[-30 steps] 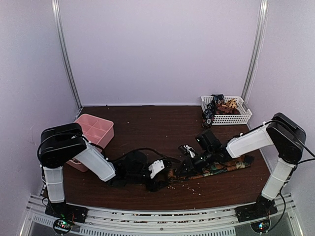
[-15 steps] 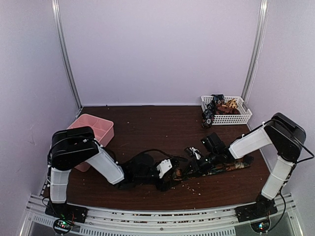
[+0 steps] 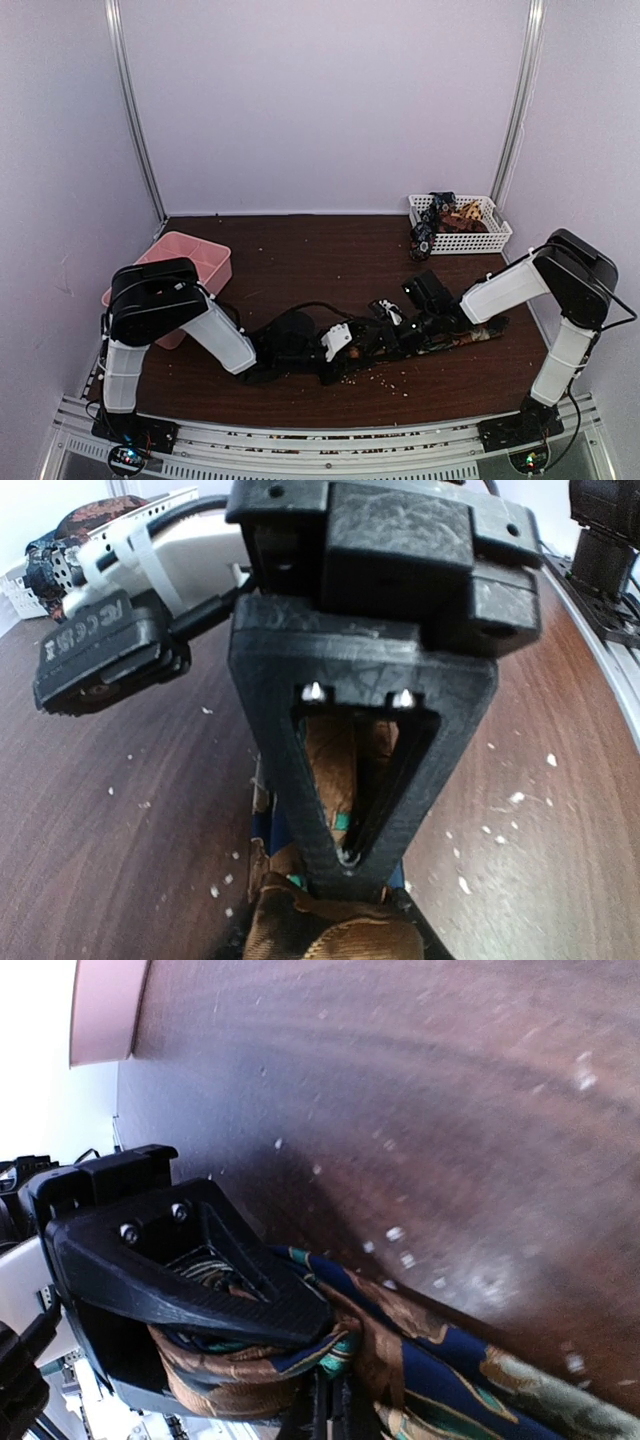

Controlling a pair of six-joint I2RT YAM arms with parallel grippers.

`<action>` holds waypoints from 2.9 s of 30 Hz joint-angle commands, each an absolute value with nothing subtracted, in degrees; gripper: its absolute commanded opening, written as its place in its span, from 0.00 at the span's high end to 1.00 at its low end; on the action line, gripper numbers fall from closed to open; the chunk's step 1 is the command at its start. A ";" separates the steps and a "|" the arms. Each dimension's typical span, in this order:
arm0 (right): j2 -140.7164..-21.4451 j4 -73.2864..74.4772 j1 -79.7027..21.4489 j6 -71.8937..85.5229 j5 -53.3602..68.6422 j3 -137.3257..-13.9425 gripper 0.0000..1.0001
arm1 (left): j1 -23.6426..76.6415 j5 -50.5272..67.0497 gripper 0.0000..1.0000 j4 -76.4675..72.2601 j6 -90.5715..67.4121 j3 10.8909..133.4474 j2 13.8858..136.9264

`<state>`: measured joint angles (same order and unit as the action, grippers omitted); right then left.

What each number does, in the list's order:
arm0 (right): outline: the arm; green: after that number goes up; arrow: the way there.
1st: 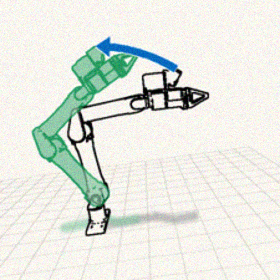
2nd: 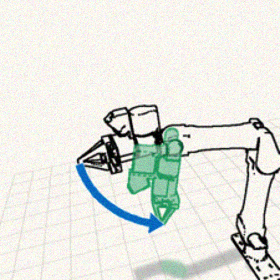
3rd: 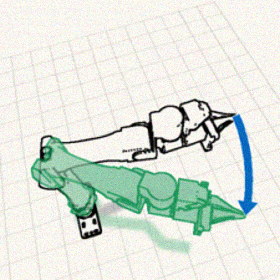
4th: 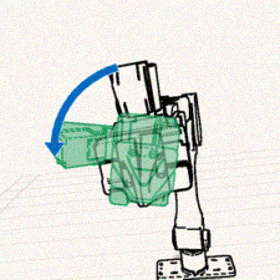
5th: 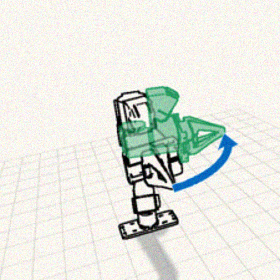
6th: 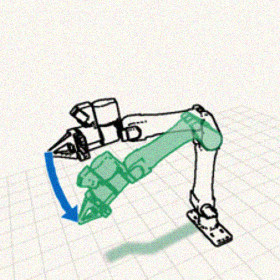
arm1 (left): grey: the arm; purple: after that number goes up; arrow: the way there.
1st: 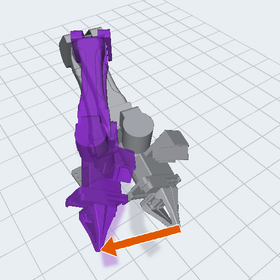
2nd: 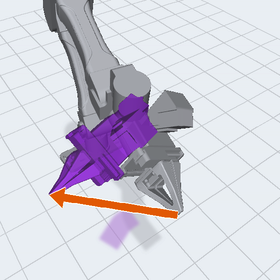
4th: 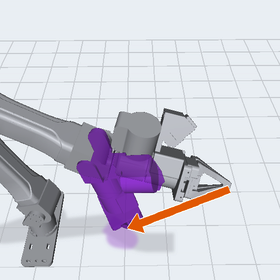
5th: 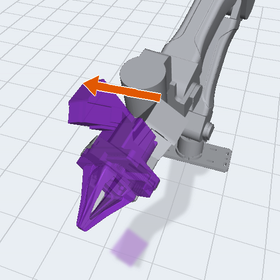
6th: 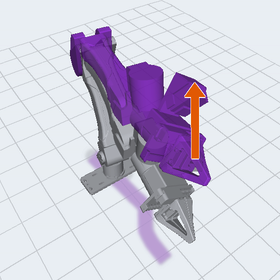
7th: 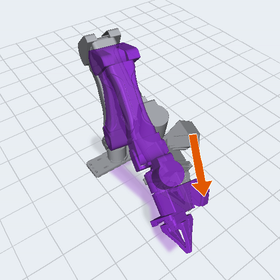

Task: Roll the ties
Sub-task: Roll the tie at the center of the board.

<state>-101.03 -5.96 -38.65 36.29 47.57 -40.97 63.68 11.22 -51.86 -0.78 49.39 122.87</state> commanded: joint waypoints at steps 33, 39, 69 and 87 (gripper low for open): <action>-104.19 6.44 -43.15 29.00 42.07 -49.28 1.00 | 62.05 11.66 0.39 -40.71 -4.79 44.87 116.03; -103.81 5.65 -40.56 26.34 41.66 -45.98 1.00 | 62.23 10.97 0.26 -47.65 -6.33 43.37 116.82; -92.77 -2.02 -38.58 34.06 43.13 -38.69 0.68 | 60.71 18.02 0.73 -36.03 3.22 44.69 117.26; -98.73 -12.14 -45.95 46.77 45.88 -45.43 0.43 | 58.27 18.07 0.71 -25.25 8.78 44.38 113.87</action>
